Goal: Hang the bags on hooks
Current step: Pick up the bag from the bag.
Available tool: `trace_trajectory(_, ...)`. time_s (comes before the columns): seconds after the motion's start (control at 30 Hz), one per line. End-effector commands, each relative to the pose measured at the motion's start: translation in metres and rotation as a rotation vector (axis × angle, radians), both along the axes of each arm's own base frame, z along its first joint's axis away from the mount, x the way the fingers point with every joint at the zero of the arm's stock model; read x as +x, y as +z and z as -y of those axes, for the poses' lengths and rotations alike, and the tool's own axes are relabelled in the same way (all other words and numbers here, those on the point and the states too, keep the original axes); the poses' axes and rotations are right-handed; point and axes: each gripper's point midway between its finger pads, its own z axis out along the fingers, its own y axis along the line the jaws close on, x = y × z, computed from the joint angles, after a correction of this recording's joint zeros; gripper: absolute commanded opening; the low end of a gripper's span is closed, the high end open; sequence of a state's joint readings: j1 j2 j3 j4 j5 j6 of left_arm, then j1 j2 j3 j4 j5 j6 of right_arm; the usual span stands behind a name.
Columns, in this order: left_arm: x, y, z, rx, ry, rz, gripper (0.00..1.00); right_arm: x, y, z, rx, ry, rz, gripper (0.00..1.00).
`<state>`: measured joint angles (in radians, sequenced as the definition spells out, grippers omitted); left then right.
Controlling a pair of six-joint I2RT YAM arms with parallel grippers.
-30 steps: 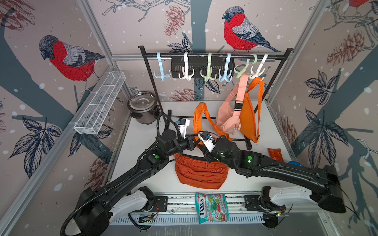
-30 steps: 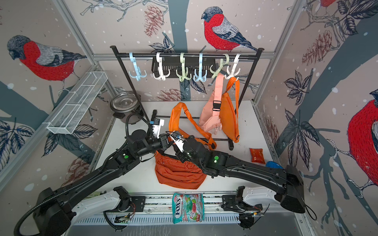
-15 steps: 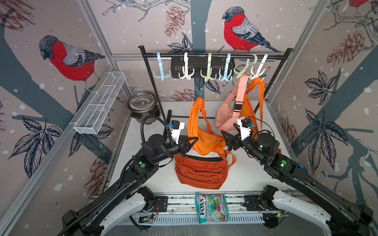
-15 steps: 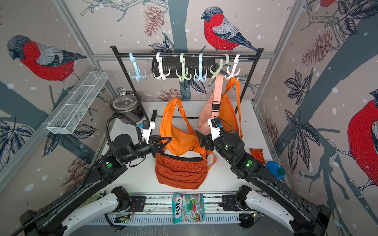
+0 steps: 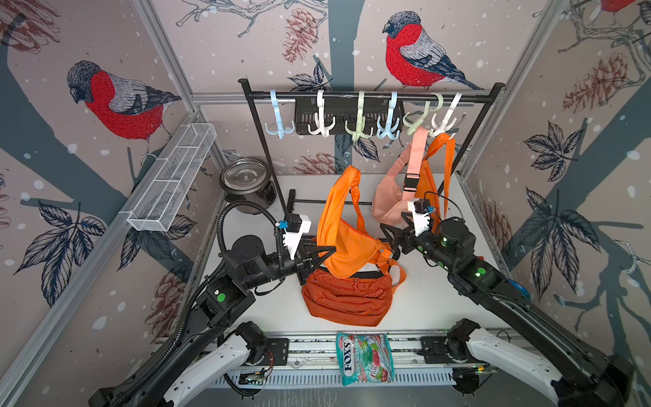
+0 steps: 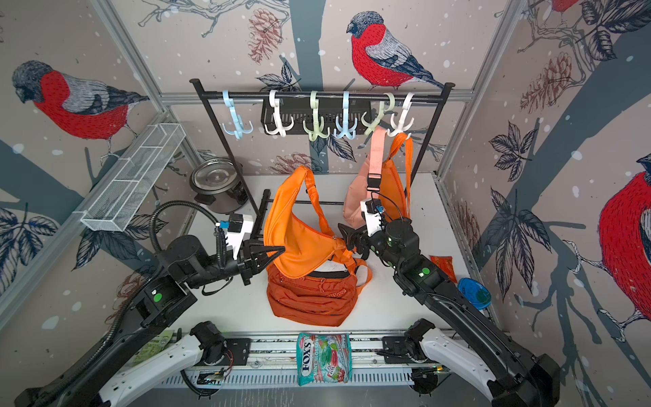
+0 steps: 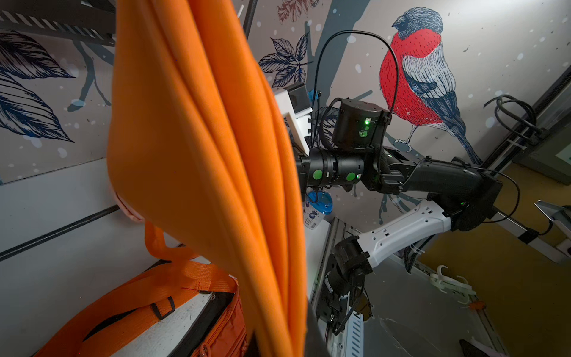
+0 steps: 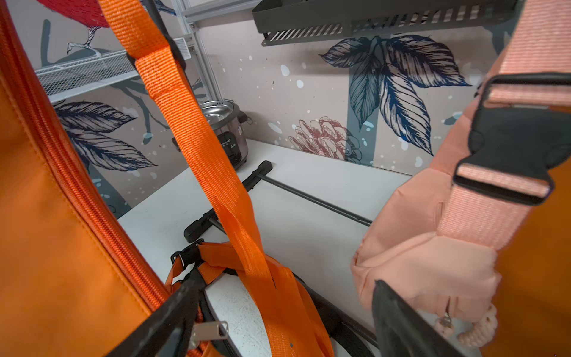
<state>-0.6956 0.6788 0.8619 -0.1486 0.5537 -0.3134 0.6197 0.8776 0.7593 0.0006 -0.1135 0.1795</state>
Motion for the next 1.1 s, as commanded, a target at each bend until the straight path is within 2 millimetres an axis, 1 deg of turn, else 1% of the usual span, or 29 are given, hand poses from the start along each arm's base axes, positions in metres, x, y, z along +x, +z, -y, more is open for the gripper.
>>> trace_trajectory(0.0, -0.014, 0.007, 0.001, 0.003, -0.072, 0.045, 0.0, -0.009, 0.005, -0.017, -0.011, 0.116, 0.037, 0.89)
trace_trajectory(0.13, -0.02, 0.01, 0.002, -0.005, -0.107, 0.052, 0.0, -0.011, -0.008, -0.028, -0.045, 0.168, 0.022, 0.9)
trace_trajectory(0.2, -0.023, 0.012, 0.002, -0.01, -0.121, 0.055, 0.0, -0.008, -0.014, -0.031, -0.056, 0.172, 0.012, 0.9)
trace_trajectory(0.27, -0.025, 0.013, 0.002, -0.012, -0.128, 0.056, 0.0, -0.004, -0.017, -0.035, -0.055, 0.177, 0.006, 0.91)
trace_trajectory(0.37, -0.027, 0.014, 0.002, -0.017, -0.134, 0.055, 0.0, -0.003, -0.023, -0.046, -0.062, 0.211, -0.006, 0.91)
trace_trajectory(0.5, -0.028, 0.013, 0.003, -0.024, -0.144, 0.047, 0.0, 0.003, -0.025, -0.06, -0.061, 0.21, -0.004, 0.9)
trace_trajectory(0.6, -0.029, 0.012, 0.003, -0.028, -0.149, 0.04, 0.0, 0.016, -0.023, -0.062, -0.056, 0.153, 0.001, 0.88)
trace_trajectory(0.7, -0.03, 0.011, 0.001, -0.039, -0.148, 0.038, 0.0, 0.025, -0.02, -0.065, -0.044, 0.126, -0.01, 0.83)
trace_trajectory(0.73, -0.03, 0.01, 0.001, -0.043, -0.144, 0.038, 0.0, 0.028, -0.017, -0.065, -0.037, 0.116, -0.014, 0.78)
trace_trajectory(0.8, -0.03, 0.007, 0.0, -0.048, -0.138, 0.035, 0.0, 0.032, -0.013, -0.064, -0.024, 0.094, -0.012, 0.59)
trace_trajectory(0.87, -0.029, 0.005, 0.0, -0.048, -0.134, 0.029, 0.0, 0.037, -0.01, -0.06, -0.015, 0.059, -0.005, 0.36)
trace_trajectory(0.93, -0.029, 0.003, -0.001, -0.045, -0.13, 0.025, 0.0, 0.04, -0.005, -0.054, -0.006, 0.019, 0.002, 0.2)
trace_trajectory(1.03, -0.029, 0.001, -0.002, -0.041, -0.118, 0.027, 0.0, 0.044, 0.002, -0.043, 0.001, -0.026, 0.019, 0.08)
trace_trajectory(1.07, -0.029, 0.001, -0.004, -0.042, -0.112, 0.029, 0.0, 0.045, 0.005, -0.039, 0.004, -0.042, 0.024, 0.06)
